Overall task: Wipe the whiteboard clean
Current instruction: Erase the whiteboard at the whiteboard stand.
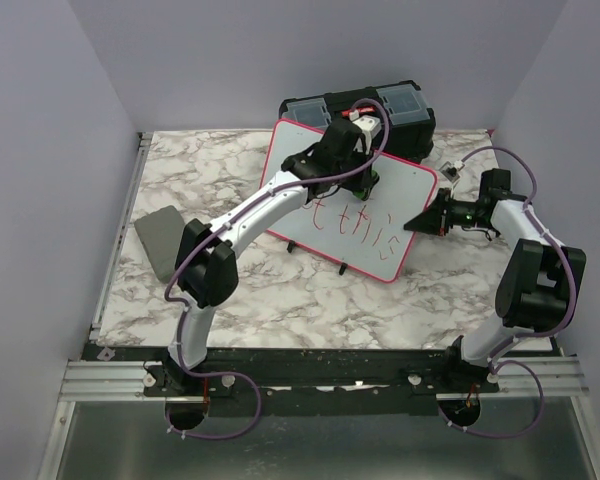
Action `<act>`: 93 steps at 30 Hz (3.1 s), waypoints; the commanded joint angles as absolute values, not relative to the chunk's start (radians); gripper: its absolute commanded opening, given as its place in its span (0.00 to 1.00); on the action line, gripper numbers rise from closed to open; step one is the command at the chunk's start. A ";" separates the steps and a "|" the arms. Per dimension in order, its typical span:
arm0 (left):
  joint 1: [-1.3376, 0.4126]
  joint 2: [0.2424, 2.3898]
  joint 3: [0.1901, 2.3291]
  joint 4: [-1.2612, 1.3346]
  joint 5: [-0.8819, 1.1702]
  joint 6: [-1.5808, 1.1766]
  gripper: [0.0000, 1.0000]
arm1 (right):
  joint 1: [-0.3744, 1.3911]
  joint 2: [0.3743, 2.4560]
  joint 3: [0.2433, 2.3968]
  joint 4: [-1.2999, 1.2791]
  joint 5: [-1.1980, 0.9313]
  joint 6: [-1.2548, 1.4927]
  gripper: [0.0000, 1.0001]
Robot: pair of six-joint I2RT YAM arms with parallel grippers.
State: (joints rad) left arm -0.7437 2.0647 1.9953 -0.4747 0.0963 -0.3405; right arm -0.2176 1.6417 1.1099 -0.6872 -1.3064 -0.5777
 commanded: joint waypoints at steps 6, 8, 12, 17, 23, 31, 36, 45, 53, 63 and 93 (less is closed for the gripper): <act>-0.761 2.064 1.809 -0.373 0.049 -0.322 0.00 | -0.204 1.626 1.154 -0.726 -1.394 -0.669 0.01; -0.793 2.056 1.766 -0.349 0.054 -0.335 0.00 | -0.205 1.628 1.156 -0.730 -1.394 -0.672 0.01; -0.836 2.033 1.670 -0.286 0.058 -0.372 0.00 | -0.205 1.629 1.157 -0.732 -1.394 -0.674 0.01; -0.867 2.009 1.618 -0.249 0.064 -0.414 0.00 | -0.205 1.630 1.157 -0.733 -1.395 -0.676 0.01; -0.837 1.994 1.613 -0.274 0.026 -0.403 0.00 | -0.204 1.628 1.158 -0.740 -1.397 -0.681 0.01; -0.696 1.928 1.544 -0.267 0.024 -0.383 0.00 | -0.204 1.623 1.160 -0.742 -1.397 -0.684 0.01; -0.646 1.919 1.531 -0.268 0.032 -0.373 0.00 | -0.205 1.626 1.160 -0.744 -1.396 -0.683 0.01; -0.635 1.952 1.672 -0.305 0.060 -0.376 0.00 | -0.205 1.630 1.158 -0.742 -1.393 -0.683 0.01; -0.759 2.056 1.850 -0.348 0.089 -0.380 0.00 | -0.205 1.634 1.160 -0.745 -1.391 -0.686 0.01; -0.858 2.097 1.837 -0.294 0.090 -0.445 0.00 | -0.205 1.637 1.160 -0.746 -1.393 -0.689 0.01; -0.777 1.999 1.749 -0.334 -0.001 -0.358 0.00 | -0.204 1.635 1.166 -0.769 -1.399 -0.709 0.01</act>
State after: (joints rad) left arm -0.8764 1.9743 1.6310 -0.2710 0.1104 -0.4217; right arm -0.2131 1.6440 1.1309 -0.7322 -1.3106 -0.6666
